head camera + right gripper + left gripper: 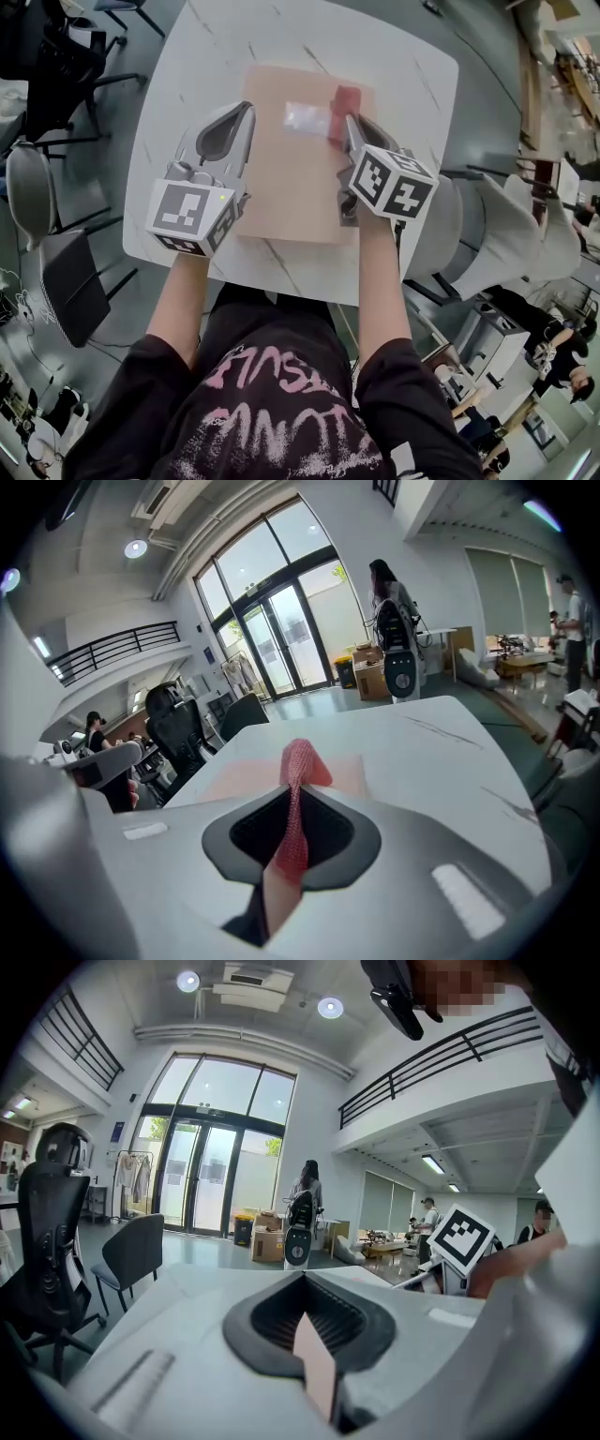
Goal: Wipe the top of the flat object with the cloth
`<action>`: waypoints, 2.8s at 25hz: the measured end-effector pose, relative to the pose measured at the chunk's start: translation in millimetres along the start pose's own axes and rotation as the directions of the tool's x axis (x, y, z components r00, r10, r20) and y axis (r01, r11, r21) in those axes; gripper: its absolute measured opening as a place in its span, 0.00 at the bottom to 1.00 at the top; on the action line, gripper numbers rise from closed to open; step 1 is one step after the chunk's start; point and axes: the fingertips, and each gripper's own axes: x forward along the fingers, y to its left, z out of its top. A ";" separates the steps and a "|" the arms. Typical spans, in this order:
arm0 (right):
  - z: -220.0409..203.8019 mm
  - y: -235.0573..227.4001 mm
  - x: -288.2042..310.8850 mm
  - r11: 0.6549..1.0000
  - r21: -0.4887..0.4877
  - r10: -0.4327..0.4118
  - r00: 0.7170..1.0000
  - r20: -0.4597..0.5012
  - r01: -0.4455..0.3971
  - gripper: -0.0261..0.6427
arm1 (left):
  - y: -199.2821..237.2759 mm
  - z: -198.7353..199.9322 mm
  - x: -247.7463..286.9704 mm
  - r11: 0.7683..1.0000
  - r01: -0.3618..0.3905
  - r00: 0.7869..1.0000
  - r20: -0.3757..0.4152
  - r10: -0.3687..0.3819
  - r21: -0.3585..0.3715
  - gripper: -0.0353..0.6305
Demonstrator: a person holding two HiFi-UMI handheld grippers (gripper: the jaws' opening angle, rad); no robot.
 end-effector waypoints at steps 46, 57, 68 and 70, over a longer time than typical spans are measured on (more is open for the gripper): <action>-61.2 145.0 -6.8 0.969 -0.002 0.247 0.966 -0.075 -0.248 0.11 | 23.3 -1.3 -58.0 0.997 -0.076 0.996 0.036 0.076 -0.003 0.05; -55.4 79.2 -30.6 0.989 0.049 0.144 0.989 -0.038 -0.142 0.11 | -8.6 -3.6 -39.3 0.999 -0.033 0.999 0.006 0.033 0.003 0.05; -54.9 8.2 -57.5 0.995 0.100 0.012 1.000 -0.010 -0.011 0.11 | -35.6 -1.0 -24.7 1.000 0.019 1.000 0.002 -0.019 0.015 0.05; -55.3 -4.8 -63.6 0.994 0.110 -0.015 1.000 -0.004 0.016 0.11 | -38.8 -1.1 -22.8 1.000 0.026 1.000 0.002 -0.026 0.016 0.05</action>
